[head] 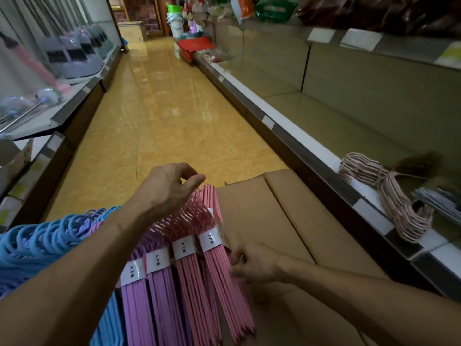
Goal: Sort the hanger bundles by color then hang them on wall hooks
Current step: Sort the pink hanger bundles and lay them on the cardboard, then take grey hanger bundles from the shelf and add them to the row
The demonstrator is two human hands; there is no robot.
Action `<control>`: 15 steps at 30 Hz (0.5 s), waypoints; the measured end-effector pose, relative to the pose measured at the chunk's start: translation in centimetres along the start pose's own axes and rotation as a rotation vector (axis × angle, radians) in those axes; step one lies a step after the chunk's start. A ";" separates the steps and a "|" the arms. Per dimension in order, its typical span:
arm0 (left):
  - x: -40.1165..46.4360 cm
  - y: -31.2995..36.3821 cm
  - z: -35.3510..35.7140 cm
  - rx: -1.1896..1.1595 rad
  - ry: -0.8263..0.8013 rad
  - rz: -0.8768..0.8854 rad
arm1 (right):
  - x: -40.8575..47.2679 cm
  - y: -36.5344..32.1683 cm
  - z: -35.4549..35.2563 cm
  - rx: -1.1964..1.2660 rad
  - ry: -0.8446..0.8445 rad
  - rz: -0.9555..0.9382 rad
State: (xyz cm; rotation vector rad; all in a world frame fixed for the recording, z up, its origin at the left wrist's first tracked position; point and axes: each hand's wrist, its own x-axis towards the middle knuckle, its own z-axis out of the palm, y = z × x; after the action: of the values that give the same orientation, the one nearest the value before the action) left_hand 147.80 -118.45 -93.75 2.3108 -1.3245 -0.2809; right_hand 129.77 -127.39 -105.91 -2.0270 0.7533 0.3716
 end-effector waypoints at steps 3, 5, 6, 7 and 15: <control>-0.4 2.1 0.0 -0.053 0.031 0.059 | -2.7 0.1 -1.1 -0.203 0.078 -0.037; -0.6 3.4 0.2 -0.102 0.042 0.088 | -4.2 0.5 -1.7 -0.286 0.119 -0.040; -0.6 4.0 0.3 -0.139 0.051 0.097 | -4.9 0.8 -2.0 -0.317 0.130 -0.046; -0.5 4.6 0.4 -0.184 0.057 0.102 | -5.6 1.1 -2.3 -0.347 0.134 -0.053; -0.4 10.6 2.9 -0.518 -0.006 0.108 | -11.6 4.3 -5.6 -0.465 0.211 -0.069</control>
State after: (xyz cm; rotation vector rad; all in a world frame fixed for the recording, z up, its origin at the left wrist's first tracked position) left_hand 138.37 -123.52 -91.11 1.8026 -1.2015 -0.5257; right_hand 117.93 -129.57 -99.65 -2.5537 0.7732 0.3167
